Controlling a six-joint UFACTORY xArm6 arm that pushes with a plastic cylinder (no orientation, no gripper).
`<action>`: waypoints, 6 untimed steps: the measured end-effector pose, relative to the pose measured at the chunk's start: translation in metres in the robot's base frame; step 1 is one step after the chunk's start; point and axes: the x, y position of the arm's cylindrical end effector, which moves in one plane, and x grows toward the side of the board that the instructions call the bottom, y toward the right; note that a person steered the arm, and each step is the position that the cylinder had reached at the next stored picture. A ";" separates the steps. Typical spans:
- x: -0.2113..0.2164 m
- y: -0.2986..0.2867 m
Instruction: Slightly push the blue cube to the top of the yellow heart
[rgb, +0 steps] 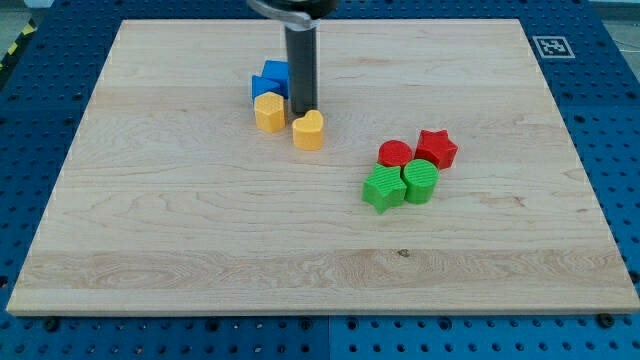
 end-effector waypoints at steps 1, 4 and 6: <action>-0.030 0.013; -0.101 -0.022; -0.061 -0.094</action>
